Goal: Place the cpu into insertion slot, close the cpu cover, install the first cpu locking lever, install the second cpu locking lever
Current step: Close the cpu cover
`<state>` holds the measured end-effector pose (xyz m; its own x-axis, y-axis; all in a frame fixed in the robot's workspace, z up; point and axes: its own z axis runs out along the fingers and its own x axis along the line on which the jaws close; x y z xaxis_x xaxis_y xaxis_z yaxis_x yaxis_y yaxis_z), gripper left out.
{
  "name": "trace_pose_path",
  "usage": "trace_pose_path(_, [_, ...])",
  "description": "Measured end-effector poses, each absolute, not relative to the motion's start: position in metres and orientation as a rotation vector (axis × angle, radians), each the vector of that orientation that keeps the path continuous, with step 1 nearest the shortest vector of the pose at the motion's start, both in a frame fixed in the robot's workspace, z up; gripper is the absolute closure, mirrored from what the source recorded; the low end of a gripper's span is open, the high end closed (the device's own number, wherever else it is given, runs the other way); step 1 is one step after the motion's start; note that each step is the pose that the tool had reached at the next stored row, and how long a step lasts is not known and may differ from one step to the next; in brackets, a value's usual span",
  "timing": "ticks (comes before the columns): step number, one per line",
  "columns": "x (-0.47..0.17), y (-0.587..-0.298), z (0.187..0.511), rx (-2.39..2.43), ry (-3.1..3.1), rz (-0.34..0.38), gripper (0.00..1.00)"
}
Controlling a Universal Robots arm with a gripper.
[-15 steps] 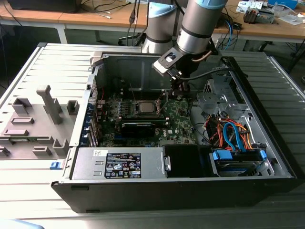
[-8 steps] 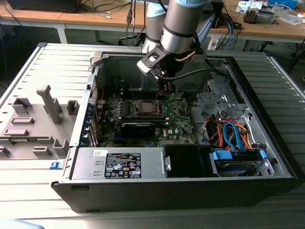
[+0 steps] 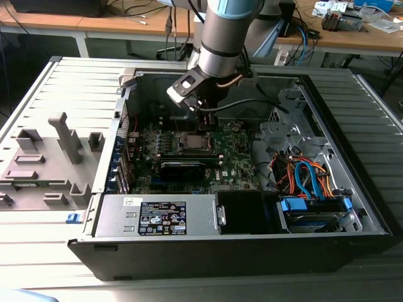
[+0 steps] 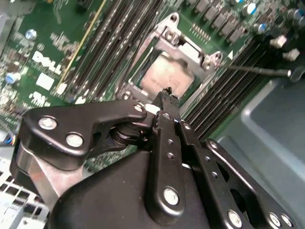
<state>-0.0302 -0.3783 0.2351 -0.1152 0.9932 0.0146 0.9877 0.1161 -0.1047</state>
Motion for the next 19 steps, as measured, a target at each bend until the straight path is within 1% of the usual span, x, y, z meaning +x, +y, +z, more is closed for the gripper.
trace_pose_path(6, [-0.051, -0.377, 0.217, -2.034, -2.285, 0.105, 0.89])
trace_pose_path(10, [-0.053, -0.377, 0.206, -2.034, -2.286, 0.107, 0.89])
trace_pose_path(19, [-0.058, -0.377, 0.205, -2.038, -2.290, 0.096, 0.89])
